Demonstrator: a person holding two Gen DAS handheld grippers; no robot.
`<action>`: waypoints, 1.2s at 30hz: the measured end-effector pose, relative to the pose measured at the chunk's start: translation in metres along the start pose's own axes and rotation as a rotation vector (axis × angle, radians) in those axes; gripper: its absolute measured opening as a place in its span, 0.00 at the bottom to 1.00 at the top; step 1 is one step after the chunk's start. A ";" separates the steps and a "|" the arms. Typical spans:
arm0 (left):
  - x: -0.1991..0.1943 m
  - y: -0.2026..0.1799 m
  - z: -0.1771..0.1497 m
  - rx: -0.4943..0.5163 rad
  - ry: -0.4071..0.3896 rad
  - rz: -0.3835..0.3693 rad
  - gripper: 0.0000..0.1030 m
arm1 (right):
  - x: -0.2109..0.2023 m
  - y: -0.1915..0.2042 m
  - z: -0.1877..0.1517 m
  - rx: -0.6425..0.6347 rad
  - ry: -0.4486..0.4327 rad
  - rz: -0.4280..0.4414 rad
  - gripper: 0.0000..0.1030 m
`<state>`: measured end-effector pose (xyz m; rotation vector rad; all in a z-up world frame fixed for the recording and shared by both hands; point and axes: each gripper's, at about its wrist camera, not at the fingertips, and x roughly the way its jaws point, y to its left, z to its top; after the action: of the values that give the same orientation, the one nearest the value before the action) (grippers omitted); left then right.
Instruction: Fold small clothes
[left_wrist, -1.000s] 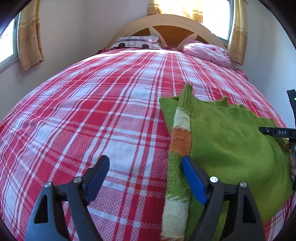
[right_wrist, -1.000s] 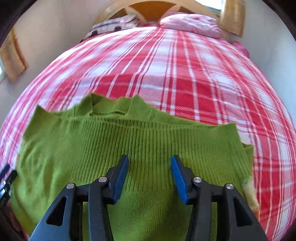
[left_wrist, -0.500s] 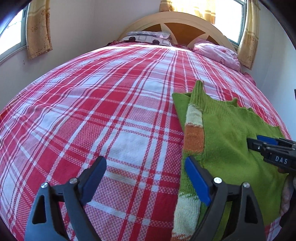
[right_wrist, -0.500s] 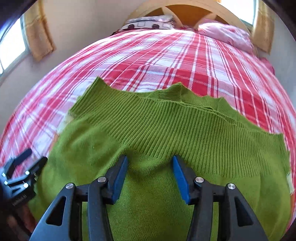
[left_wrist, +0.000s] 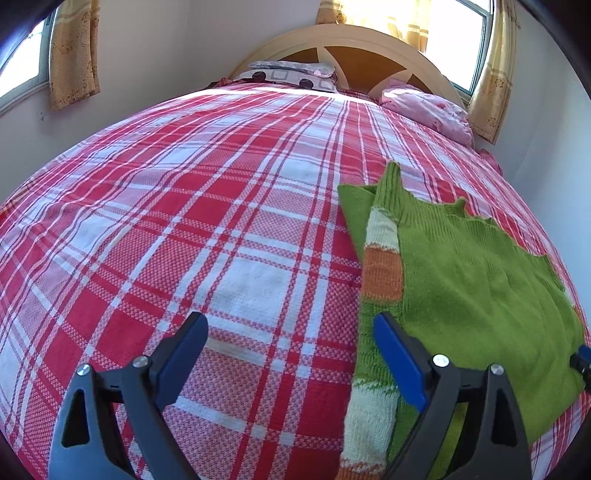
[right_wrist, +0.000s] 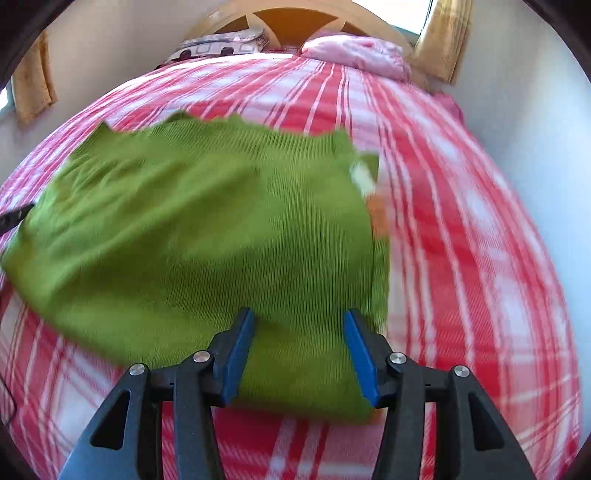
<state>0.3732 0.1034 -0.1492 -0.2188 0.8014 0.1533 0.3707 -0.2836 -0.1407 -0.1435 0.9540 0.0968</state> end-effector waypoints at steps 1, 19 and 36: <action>0.000 0.000 0.000 0.000 -0.002 -0.003 0.91 | -0.004 -0.003 -0.007 0.017 -0.016 0.009 0.50; -0.022 0.018 0.005 0.122 -0.050 0.095 0.96 | -0.037 0.121 0.016 -0.264 -0.133 0.117 0.53; -0.019 0.040 0.002 0.176 0.014 0.051 0.96 | -0.023 0.278 0.012 -0.606 -0.217 0.213 0.56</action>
<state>0.3526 0.1419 -0.1391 -0.0334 0.8299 0.1284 0.3264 -0.0075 -0.1377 -0.5781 0.6962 0.5886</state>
